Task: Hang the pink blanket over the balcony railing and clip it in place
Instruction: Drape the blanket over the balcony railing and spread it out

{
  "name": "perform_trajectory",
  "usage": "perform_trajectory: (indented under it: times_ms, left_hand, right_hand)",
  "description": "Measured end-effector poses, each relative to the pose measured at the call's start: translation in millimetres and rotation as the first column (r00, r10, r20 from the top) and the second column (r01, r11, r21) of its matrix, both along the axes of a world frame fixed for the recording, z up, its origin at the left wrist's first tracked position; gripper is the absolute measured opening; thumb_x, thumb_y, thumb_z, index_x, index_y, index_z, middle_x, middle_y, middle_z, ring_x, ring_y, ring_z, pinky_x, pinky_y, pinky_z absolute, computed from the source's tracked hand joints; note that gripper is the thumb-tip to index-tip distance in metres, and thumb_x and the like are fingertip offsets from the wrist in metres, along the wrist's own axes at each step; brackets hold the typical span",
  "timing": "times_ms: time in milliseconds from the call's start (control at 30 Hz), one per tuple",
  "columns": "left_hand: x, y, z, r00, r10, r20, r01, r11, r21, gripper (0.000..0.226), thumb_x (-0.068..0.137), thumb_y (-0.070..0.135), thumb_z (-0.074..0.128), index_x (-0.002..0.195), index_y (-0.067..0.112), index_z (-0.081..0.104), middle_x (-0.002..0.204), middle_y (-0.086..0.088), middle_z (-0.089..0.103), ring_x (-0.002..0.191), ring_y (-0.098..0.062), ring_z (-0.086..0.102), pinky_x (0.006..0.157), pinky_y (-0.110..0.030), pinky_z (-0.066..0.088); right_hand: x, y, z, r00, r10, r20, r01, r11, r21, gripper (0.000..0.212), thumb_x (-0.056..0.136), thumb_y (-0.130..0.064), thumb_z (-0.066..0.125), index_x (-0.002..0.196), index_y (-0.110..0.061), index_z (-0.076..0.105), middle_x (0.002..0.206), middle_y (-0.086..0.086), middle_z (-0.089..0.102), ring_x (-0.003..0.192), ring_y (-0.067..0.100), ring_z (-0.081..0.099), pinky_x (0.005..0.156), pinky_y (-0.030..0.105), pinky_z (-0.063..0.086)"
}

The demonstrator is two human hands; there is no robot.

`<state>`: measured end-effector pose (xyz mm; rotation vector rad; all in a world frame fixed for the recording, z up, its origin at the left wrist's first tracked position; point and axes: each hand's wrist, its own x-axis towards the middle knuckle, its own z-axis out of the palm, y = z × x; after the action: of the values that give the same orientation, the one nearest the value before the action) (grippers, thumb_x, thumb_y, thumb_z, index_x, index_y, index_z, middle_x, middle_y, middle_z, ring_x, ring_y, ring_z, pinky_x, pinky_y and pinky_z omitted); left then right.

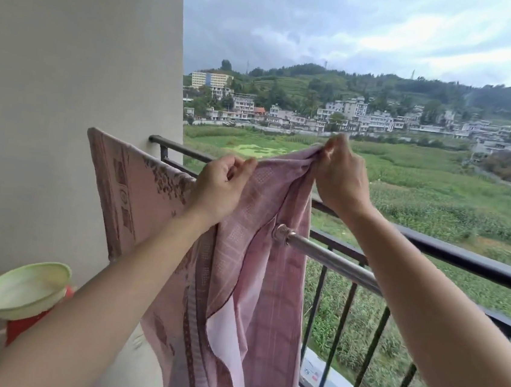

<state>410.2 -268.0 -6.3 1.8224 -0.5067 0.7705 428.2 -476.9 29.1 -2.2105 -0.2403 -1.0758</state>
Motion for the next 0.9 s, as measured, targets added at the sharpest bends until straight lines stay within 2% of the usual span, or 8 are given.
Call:
perform_trajectory:
  times_ms: [200, 300, 367, 433, 567, 667, 767, 900]
  left_hand:
    - [2.3, -48.9, -8.1, 0.988, -0.149, 0.028, 0.151, 0.986, -0.065, 0.049, 0.096, 0.049, 0.051, 0.065, 0.011, 0.048, 0.048, 0.007, 0.038, 0.045, -0.009, 0.034, 0.044, -0.025, 0.029]
    - [13.2, -68.2, -21.2, 0.978, -0.202, -0.045, 0.188, 0.958, -0.216, 0.057, 0.096, 0.048, 0.053, 0.079, -0.006, 0.057, 0.07, -0.029, 0.056, 0.059, -0.018, 0.045, 0.052, -0.04, 0.037]
    - [11.3, -87.8, -29.6, 0.974, -0.224, -0.034, 0.213, 0.956, -0.199, 0.053, 0.096, 0.045, 0.054, 0.069, -0.001, 0.055, 0.06, -0.022, 0.052, 0.057, -0.018, 0.045, 0.052, -0.038, 0.037]
    - [4.3, -109.2, -34.7, 0.966, -0.256, -0.034, 0.244, 0.948, -0.203, 0.048, 0.097, 0.042, 0.055, 0.059, 0.012, 0.046, 0.05, 0.003, 0.04, 0.051, -0.008, 0.037, 0.049, -0.029, 0.032]
    - [-18.0, -143.0, -40.7, 0.93, -0.368, -0.007, 0.356, 0.904, -0.238, 0.049, 0.097, 0.039, 0.056, 0.056, 0.016, 0.041, 0.048, 0.014, 0.034, 0.047, -0.004, 0.03, 0.045, -0.02, 0.027]
    - [-50.5, -162.5, -41.4, 0.871, -0.49, 0.043, 0.489, 0.853, -0.182, 0.049, 0.097, 0.036, 0.057, 0.058, 0.009, 0.043, 0.045, 0.015, 0.034, 0.045, -0.004, 0.03, 0.043, -0.019, 0.025]
    - [-86.5, -180.4, -39.7, 0.817, -0.576, 0.02, 0.57, 0.803, -0.175, 0.049, 0.097, 0.033, 0.058, 0.062, 0.0, 0.048, 0.042, 0.015, 0.036, 0.04, -0.004, 0.03, 0.04, -0.017, 0.025]
    - [-144.0, -207.1, -38.6, 0.748, -0.663, -0.035, 0.652, 0.743, -0.148, 0.04, 0.097, 0.031, 0.058, 0.065, 0.009, 0.054, 0.044, 0.014, 0.042, 0.039, -0.003, 0.035, 0.039, -0.016, 0.028]
  right_hand:
    - [-17.8, -51.0, 12.0, 0.883, 0.341, -0.324, -0.139, 0.847, 0.513, 0.02, 0.099, -0.02, 0.045, 0.108, -0.006, 0.057, 0.094, 0.006, 0.064, 0.079, 0.02, 0.06, 0.07, 0.038, 0.052]
    - [-56.0, -99.3, 1.3, 0.905, 0.243, -0.351, -0.157, 0.954, 0.256, 0.036, 0.087, -0.052, 0.064, 0.097, -0.017, 0.061, 0.084, -0.008, 0.069, 0.069, 0.009, 0.066, 0.062, 0.024, 0.052]
    - [-81.4, -124.6, -12.1, 0.91, -0.016, -0.414, -0.05, 0.988, -0.148, 0.063, 0.065, -0.066, 0.078, 0.109, -0.028, 0.055, 0.083, -0.016, 0.067, 0.071, 0.003, 0.065, 0.056, 0.014, 0.044]
    - [-97.4, -147.3, -28.0, 0.894, -0.257, -0.366, 0.049, 0.87, -0.49, 0.069, 0.064, -0.052, 0.086, 0.12, -0.029, 0.053, 0.085, -0.016, 0.066, 0.076, 0.012, 0.066, 0.058, 0.015, 0.043]
    - [-132.1, -195.7, -39.8, 0.792, -0.501, -0.348, 0.266, 0.797, -0.542, 0.047, 0.082, -0.02, 0.077, 0.126, -0.023, 0.06, 0.107, 0.005, 0.067, 0.089, 0.022, 0.063, 0.078, 0.035, 0.053]
    - [-167.8, -222.2, -39.1, 0.577, -0.627, -0.523, 0.358, 0.77, -0.529, 0.017, 0.086, -0.032, 0.075, 0.099, -0.022, 0.074, 0.088, -0.001, 0.075, 0.065, 0.01, 0.065, 0.066, 0.024, 0.05]
    - [-201.9, -237.7, -37.2, 0.378, -0.621, -0.687, 0.38, 0.78, -0.496, 0.021, 0.09, -0.032, 0.071, 0.081, -0.014, 0.077, 0.06, -0.002, 0.074, 0.048, 0.011, 0.07, 0.043, 0.019, 0.051]
    - [-261.2, -264.7, -30.1, 0.347, -0.671, -0.655, 0.503, 0.723, -0.474, 0.019, 0.089, -0.017, 0.071, 0.076, -0.005, 0.075, 0.064, 0.006, 0.074, 0.054, 0.017, 0.072, 0.054, 0.029, 0.06]
